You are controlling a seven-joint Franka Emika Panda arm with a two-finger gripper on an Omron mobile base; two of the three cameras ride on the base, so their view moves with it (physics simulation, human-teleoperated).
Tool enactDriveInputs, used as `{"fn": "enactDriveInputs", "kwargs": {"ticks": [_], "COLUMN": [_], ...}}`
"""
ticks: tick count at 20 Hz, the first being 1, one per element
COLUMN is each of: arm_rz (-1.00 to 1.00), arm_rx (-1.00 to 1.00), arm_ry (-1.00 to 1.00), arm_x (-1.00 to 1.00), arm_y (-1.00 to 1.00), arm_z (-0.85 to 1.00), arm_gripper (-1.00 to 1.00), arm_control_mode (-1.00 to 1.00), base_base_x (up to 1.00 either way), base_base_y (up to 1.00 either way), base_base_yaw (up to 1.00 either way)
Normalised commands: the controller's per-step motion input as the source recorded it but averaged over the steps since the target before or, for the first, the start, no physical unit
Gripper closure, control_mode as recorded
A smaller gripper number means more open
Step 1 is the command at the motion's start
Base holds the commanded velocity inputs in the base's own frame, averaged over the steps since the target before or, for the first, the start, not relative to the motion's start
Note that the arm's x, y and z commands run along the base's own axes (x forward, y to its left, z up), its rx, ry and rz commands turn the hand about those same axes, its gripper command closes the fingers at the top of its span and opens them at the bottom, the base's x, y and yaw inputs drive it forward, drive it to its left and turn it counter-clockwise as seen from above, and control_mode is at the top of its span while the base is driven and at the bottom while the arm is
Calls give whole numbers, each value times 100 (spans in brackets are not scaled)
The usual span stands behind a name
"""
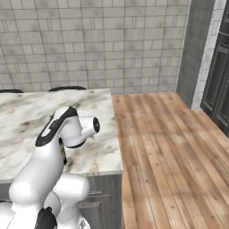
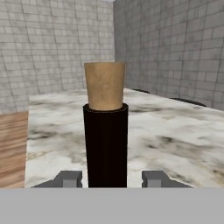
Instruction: Move the drinks to the dining counter.
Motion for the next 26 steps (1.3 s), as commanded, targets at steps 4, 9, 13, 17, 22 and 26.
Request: {"fn": "enactDriveInputs", "kwargs": {"ticks": [4,9,13,17,22,26], "arm_rz": [0,0,0,0,0,0], "arm_rx": [0,0,0,0,0,0], "arm_ry": [0,0,0,0,0,0], "arm_x": [0,0,0,-8,-4,-10], "arm_y": [0,-2,-32,-56,-30,-53], "arm_z": [0,0,0,2,13,22], "arm_gripper": [-100,-100,-100,-100,-100,-100], "arm_control_mode": [-100,-100,-100,-100,-100,-100], "base_base_x": [0,0,0,0,0,0], "base_base_y": [0,0,0,0,0,0], "base_base_yaw": [0,0,0,0,0,0]}}
